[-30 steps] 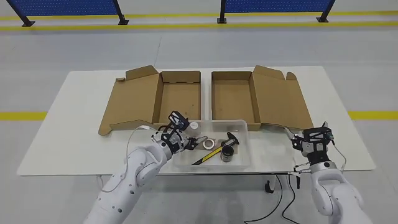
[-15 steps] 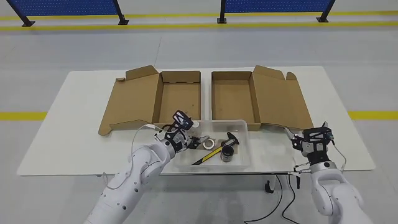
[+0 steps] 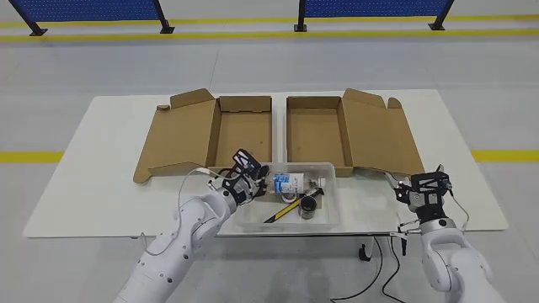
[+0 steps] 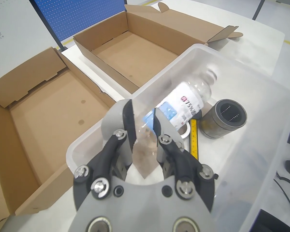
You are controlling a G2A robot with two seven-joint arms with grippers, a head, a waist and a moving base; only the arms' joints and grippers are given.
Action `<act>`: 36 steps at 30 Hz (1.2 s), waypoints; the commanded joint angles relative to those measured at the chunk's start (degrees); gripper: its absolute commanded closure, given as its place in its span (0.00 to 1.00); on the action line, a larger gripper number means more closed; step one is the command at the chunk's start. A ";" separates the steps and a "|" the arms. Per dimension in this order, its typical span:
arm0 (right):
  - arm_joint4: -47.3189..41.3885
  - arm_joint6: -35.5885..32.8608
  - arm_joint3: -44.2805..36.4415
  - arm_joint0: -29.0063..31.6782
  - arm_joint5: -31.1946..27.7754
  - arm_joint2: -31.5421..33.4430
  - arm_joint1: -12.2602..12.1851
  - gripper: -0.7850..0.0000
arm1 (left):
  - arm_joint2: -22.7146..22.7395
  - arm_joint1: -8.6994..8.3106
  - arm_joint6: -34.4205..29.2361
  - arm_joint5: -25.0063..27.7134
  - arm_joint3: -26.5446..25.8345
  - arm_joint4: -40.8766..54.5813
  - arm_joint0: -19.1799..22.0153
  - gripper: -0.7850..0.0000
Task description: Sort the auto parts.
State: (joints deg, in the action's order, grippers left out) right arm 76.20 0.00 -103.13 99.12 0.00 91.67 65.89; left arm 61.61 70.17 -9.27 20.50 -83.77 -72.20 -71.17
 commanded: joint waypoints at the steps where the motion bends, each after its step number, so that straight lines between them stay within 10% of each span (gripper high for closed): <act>1: 0.00 0.00 0.00 0.00 0.00 0.00 0.00 0.00 | 0.31 -0.06 0.04 0.14 -0.18 0.08 -0.17 1.00; 7: 0.00 0.00 0.00 0.00 0.00 0.00 0.00 0.00 | 0.75 -0.12 -0.16 0.28 -0.81 0.13 -0.26 0.96; 9: 0.00 0.00 0.00 0.00 0.00 0.00 0.00 0.00 | 0.58 -0.22 0.05 0.68 -1.56 -1.71 -0.18 0.59; 18: 0.00 0.00 0.00 0.00 0.00 0.00 0.00 0.00 | -0.12 -0.79 -3.47 4.48 -5.17 -7.85 -0.35 0.00; 36: 0.00 0.00 0.00 0.00 0.00 0.00 0.00 0.00 | -0.34 -0.86 -3.96 4.56 -6.59 -9.36 -0.36 0.00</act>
State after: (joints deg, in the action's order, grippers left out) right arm 76.20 0.00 -103.13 99.12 0.00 91.67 65.89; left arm 61.35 69.32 -12.99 25.28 -90.25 -81.12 -71.46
